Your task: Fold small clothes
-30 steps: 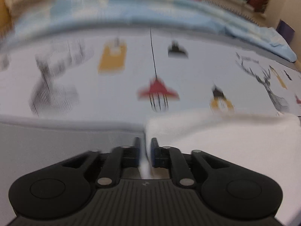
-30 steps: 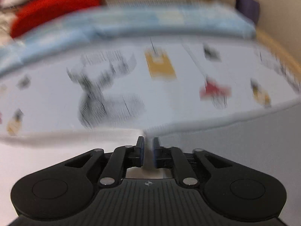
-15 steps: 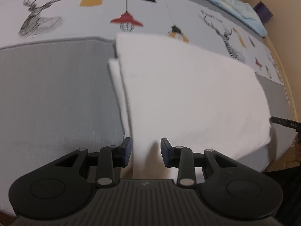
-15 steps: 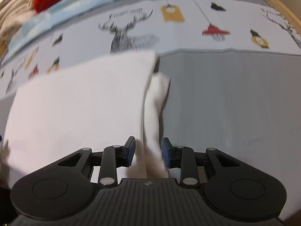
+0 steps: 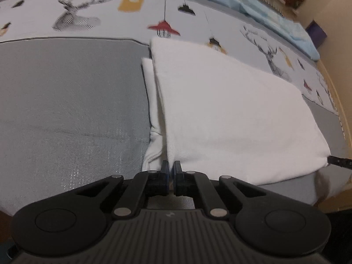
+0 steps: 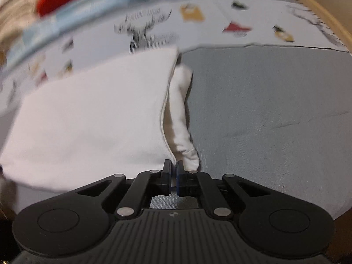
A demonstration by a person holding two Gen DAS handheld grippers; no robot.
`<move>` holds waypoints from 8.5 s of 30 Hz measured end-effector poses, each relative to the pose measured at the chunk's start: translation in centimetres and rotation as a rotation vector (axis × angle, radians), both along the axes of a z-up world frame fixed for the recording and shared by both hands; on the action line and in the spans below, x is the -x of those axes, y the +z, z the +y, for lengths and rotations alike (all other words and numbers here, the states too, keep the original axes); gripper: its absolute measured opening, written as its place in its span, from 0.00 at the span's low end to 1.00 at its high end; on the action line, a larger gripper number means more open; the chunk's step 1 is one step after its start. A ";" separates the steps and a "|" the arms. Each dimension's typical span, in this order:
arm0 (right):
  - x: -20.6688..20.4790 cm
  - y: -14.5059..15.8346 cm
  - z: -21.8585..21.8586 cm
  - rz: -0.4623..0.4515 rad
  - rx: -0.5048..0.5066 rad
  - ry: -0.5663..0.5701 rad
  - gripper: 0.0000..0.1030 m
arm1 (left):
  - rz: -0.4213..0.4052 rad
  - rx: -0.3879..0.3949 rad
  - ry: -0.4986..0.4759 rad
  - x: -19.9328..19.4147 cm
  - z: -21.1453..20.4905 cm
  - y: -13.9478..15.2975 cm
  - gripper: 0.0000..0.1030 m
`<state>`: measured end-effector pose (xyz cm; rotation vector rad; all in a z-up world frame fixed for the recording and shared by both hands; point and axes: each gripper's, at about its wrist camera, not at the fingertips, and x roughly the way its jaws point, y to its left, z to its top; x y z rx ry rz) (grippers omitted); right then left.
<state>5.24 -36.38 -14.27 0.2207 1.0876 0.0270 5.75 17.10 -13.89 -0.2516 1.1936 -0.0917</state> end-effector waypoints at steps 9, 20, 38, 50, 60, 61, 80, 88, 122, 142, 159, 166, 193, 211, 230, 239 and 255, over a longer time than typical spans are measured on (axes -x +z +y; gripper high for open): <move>0.3 -0.8 0.7 0.028 0.140 -0.059 0.12 | -0.004 -0.145 -0.011 0.8 -2.0 -0.2 0.09; -0.5 -3.4 3.2 0.081 0.105 0.053 0.16 | -0.021 -0.219 -0.131 0.9 -6.7 -1.7 0.20; 4.3 4.2 5.4 -0.202 0.113 0.010 0.45 | -0.096 -0.371 -0.150 2.3 -9.0 -1.2 0.44; 4.9 4.6 6.3 -0.235 0.209 -0.055 0.46 | -0.391 -0.536 -0.273 4.8 -7.7 8.2 0.63; 4.5 3.6 7.6 -0.175 0.240 -0.038 0.46 | -0.562 -0.413 0.004 4.3 -0.1 11.5 0.67; 4.5 3.4 7.8 -0.167 0.243 -0.035 0.45 | -0.566 -0.391 0.051 4.2 0.4 11.8 0.67; 3.8 1.9 27.7 -0.270 0.010 0.500 0.02 | -0.475 -0.254 0.300 4.5 9.0 13.6 0.67; 5.9 -1.9 38.3 -0.278 0.100 0.818 0.24 | -0.463 -0.237 0.338 5.2 11.0 13.8 0.67; 5.5 4.9 32.9 -0.460 -0.024 0.724 0.07 | 0.055 0.404 0.132 -9.0 4.1 -1.4 0.83; 3.8 8.2 33.6 -0.447 -0.333 0.630 0.07 | -0.130 0.163 0.248 -6.6 8.9 5.4 0.11; 4.7 1.4 8.5 -0.219 -0.010 0.016 0.07 | -0.352 0.266 -0.101 -10.3 -13.8 10.4 0.57; 3.6 -2.5 2.9 -0.140 -0.287 -0.164 0.31 | -0.202 0.102 -0.190 -9.1 -13.1 7.3 0.45; -15.6 -0.1 5.4 -0.088 -0.224 0.119 0.59 | -0.046 0.187 -0.139 -10.9 -6.2 -0.7 0.60; -16.1 -2.4 5.4 -0.167 -0.289 0.005 0.06 | -0.017 0.268 0.014 -17.8 -6.6 -4.3 0.07; -13.2 -4.8 6.3 0.067 -0.236 0.215 0.68 | 0.075 0.260 -0.127 -15.2 -8.4 -4.3 0.76; -13.9 -3.7 7.9 -0.006 -0.282 0.192 0.17 | -0.012 0.158 -0.176 -16.0 -10.3 -3.6 0.34; -18.0 -1.0 14.0 -0.183 -0.192 0.130 0.42 | -0.240 0.070 0.030 -18.8 -3.4 0.9 0.42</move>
